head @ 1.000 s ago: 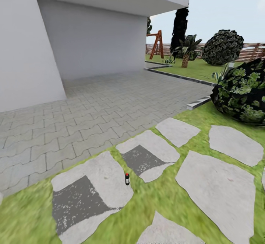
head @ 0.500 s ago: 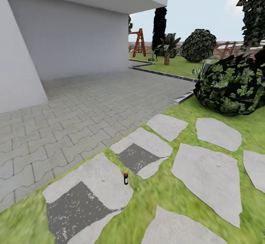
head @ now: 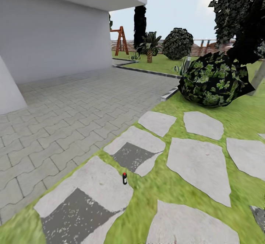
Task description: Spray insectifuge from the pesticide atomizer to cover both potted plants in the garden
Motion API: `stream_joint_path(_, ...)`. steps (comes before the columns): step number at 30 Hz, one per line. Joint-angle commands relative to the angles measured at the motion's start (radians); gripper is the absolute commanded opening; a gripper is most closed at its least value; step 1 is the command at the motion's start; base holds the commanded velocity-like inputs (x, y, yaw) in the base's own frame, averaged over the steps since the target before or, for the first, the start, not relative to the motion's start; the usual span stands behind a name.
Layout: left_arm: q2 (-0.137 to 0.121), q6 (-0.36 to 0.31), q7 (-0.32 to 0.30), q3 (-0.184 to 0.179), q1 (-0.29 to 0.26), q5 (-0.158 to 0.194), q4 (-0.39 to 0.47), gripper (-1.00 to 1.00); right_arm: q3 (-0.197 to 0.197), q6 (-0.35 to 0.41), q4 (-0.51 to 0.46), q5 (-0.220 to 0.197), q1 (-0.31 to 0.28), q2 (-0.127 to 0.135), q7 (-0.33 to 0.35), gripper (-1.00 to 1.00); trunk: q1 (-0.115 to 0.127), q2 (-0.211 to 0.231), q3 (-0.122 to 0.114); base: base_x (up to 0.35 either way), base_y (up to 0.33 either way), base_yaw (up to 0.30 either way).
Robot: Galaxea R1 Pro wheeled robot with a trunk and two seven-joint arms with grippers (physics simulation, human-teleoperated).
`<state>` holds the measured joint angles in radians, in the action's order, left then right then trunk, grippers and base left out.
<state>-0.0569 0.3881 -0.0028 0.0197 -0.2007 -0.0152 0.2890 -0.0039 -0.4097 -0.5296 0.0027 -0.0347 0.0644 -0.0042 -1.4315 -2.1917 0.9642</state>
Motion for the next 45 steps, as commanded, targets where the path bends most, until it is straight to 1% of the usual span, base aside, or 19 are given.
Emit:
stream_joint_path(1,0.0,0.003,0.0,0.002,0.0,-0.002,-0.001,1.0,0.0,-0.003,0.0,0.001,-0.001,0.0,0.0,1.0,0.0,0.0,0.001,0.0,0.309,-0.289)
stream_joint_path(45,0.0,0.003,0.0,0.002,0.0,-0.002,-0.001,1.0,0.0,-0.003,-0.001,0.0,0.0,0.0,0.0,1.0,0.0,0.0,0.031,0.0,0.309,-0.289)
